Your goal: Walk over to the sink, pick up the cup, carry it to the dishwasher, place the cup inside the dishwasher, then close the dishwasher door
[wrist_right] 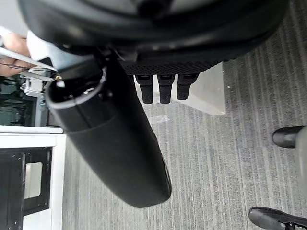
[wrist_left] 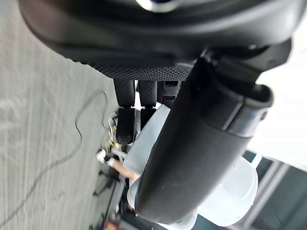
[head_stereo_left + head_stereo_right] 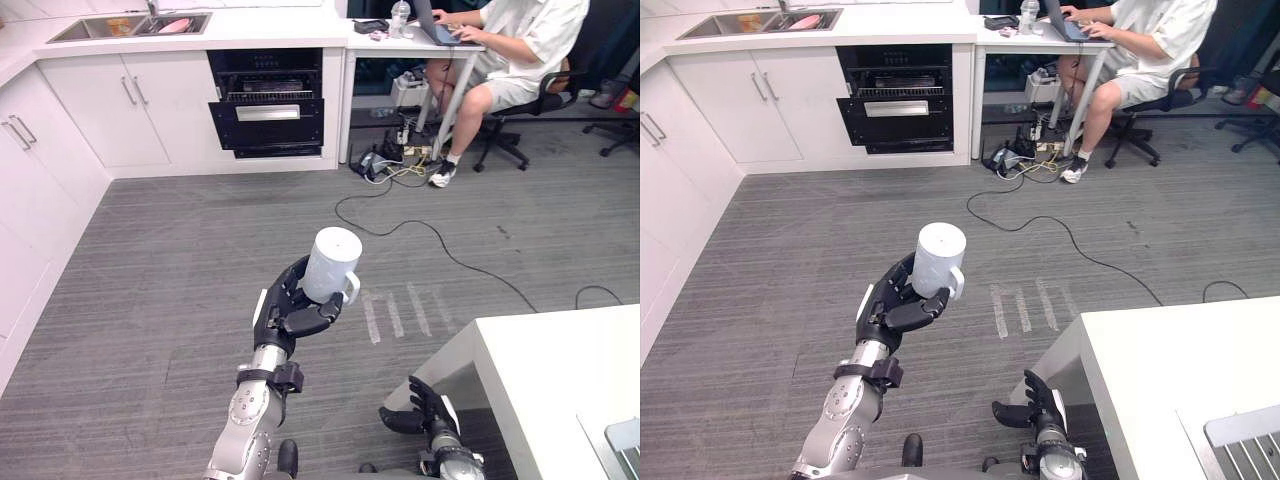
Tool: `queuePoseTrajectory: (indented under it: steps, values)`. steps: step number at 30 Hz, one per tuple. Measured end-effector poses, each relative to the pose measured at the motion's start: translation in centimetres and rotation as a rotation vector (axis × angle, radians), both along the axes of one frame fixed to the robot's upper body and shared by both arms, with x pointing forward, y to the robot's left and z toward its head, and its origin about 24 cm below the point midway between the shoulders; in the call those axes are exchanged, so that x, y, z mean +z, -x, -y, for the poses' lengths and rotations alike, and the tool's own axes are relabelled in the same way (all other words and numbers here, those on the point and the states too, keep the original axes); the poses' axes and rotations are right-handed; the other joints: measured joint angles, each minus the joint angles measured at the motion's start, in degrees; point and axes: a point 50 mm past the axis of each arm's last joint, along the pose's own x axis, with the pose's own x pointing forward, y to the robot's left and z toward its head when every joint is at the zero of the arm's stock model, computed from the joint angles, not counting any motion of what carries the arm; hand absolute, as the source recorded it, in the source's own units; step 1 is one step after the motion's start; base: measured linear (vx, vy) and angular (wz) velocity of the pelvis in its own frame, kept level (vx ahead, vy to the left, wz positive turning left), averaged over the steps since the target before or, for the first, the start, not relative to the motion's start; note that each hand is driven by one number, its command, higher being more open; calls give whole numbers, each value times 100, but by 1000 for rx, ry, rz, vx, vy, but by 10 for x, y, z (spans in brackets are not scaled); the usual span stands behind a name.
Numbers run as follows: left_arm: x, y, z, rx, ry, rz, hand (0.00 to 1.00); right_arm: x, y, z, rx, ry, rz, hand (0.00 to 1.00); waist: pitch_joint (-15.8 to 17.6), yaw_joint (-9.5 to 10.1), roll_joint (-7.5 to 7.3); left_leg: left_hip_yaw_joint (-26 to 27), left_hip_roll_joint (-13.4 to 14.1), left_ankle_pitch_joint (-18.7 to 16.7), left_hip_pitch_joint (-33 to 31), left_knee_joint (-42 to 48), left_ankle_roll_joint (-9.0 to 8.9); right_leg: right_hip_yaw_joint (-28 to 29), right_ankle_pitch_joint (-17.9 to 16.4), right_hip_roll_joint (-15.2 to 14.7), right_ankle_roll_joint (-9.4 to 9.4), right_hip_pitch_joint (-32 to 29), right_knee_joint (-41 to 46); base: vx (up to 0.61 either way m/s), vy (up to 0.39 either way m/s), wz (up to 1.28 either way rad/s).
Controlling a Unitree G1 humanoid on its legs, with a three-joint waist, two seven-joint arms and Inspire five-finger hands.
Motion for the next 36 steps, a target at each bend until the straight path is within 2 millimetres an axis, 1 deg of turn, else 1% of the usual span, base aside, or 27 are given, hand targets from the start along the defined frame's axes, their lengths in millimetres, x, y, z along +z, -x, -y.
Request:
queuePoseTrajectory:
  steps: [3,4,5,8,9,11,12,14,15,18,19,20,21,22,23,24,25,26,27,29,30,31,32,33,34,35,36]
  values:
    - [-3,3,-6,23,-4,-15,30,7,-10,-3,3,-5,54,90,-11,135,14,-230,-26,18,0,-4,-39,-232,-110,-8,-29,63,94,-7,-40,41]
    - [-3,4,-7,30,-4,-15,30,10,-14,-3,6,-6,74,90,-13,195,16,-282,-34,-28,-13,-27,-90,-311,-167,-18,-39,56,176,-35,-38,42]
    - [-2,4,-7,30,-5,-11,30,12,-16,-3,8,-6,88,90,-15,281,26,-282,-37,-56,-54,-20,-41,-419,-231,-36,-38,53,254,-36,-36,47]
    - [0,4,-6,29,-1,-5,30,14,-18,-2,2,1,98,90,-3,309,11,-304,-116,-66,-221,200,-14,-710,-441,-157,-14,13,528,-9,-9,66]
    - [0,4,-7,33,-2,-6,30,15,-21,-2,-4,7,109,90,35,331,24,-193,-192,-150,-317,332,60,-859,-565,-248,9,5,674,-2,20,71]
    - [0,4,-7,39,5,-5,30,17,-23,-1,-16,15,118,90,47,294,28,563,-88,-314,-431,481,202,-1124,-647,-355,57,57,697,12,12,77]
    - [2,3,-7,42,20,1,30,19,-27,2,-29,20,131,90,105,303,-16,1111,17,-355,-508,656,262,-1245,-677,-463,82,63,692,49,19,60]
    - [7,3,-6,46,32,21,30,24,-36,4,-44,31,161,90,198,322,31,1654,156,-425,-622,988,281,-1369,-757,-528,151,125,694,110,51,38]
    - [9,3,-7,50,34,32,30,27,-42,4,-48,33,181,90,218,378,6,1662,100,-537,-688,1133,293,-1363,-781,-573,192,129,673,131,50,19]
    - [10,2,-12,66,27,40,30,37,-55,3,-45,35,235,90,238,415,-20,1682,-13,-870,-879,1539,340,-1378,-824,-730,303,157,650,150,107,5]
    - [11,2,-14,78,29,42,30,39,-60,2,-44,33,251,90,285,420,-87,1677,-75,-1141,-961,1854,354,-1413,-908,-868,404,235,704,195,177,9]
    - [13,3,-15,86,34,49,30,41,-62,2,-43,31,258,90,286,424,-88,1676,-125,-1376,-1005,2132,389,-1431,-996,-968,487,284,821,206,176,17]
    - [15,3,-13,93,52,57,30,42,-64,3,-41,36,263,90,325,418,-113,1640,-160,-1635,-1015,2422,429,-1390,-1073,-1065,609,218,1302,244,185,26]
    - [16,4,-10,92,64,60,30,42,-64,4,-40,40,261,90,316,417,-93,1546,-231,-1794,-939,2577,459,-1305,-1069,-1197,615,-18,2130,290,200,34]
    - [18,4,-10,90,64,69,30,42,-64,3,-40,36,264,90,327,405,-112,1467,-304,-1865,-843,2607,510,-1237,-1028,-1289,655,-173,2637,378,243,56]
    - [23,4,-12,89,62,90,30,42,-65,1,-42,28,268,90,410,326,-249,1305,-452,-1979,-684,2632,597,-901,-710,-1401,655,-546,3691,332,181,68]
    - [24,3,-12,80,52,100,30,41,-63,-2,-43,20,264,90,440,269,-258,1155,-468,-2087,-592,2645,663,-531,-807,-1254,636,-819,4220,340,118,86]
    - [24,3,-14,82,45,100,30,41,-63,-5,-38,9,266,90,462,253,-250,985,-450,-2205,-446,2623,755,-235,-1046,-960,469,-1104,4526,280,66,66]
    - [24,3,-14,85,45,101,30,42,-63,-7,-39,3,270,90,487,259,-234,911,-441,-2259,-357,2600,758,-171,-1133,-835,421,-1260,4583,361,71,51]
    - [24,4,-16,91,37,96,30,45,-65,-16,-26,-21,291,90,532,286,-219,722,-439,-2405,139,2311,734,-119,-1277,-461,233,-1786,4235,376,36,39]
    - [24,4,-15,87,35,98,30,47,-65,-17,-19,-24,300,90,536,276,-213,658,-439,-2406,263,2230,690,-128,-1283,-375,221,-1919,4062,410,-12,47]
    - [25,4,-13,76,37,105,30,51,-66,-18,-13,-27,322,90,531,264,-204,543,-437,-2438,484,2044,651,-161,-1259,-216,208,-2160,3547,558,-51,54]
    - [26,3,-10,66,41,108,30,54,-67,-17,-14,-25,337,90,494,227,-209,408,-436,-2456,594,1905,621,-170,-1169,-121,182,-2289,2969,585,-63,79]
    - [27,1,-6,50,44,118,30,56,-68,-16,-15,-19,349,90,481,143,-214,241,-435,-2505,650,1835,540,-164,-879,-51,68,-2364,2326,636,-86,107]
    - [27,-2,0,26,48,119,30,56,-67,-12,-19,-10,346,90,470,60,-205,29,-403,-2618,739,1829,369,-195,109,-2,-137,-2337,2033,458,-69,93]
    - [25,-3,3,19,53,108,30,55,-66,-11,-19,-6,341,90,449,85,-72,23,-265,-2675,770,1837,281,-340,171,37,-44,-2309,2074,581,-80,73]
    - [20,-2,8,10,62,86,30,54,-65,-9,-20,1,336,90,398,115,43,87,-110,-2616,814,1885,169,-513,63,100,-179,-2154,2087,587,-85,38]
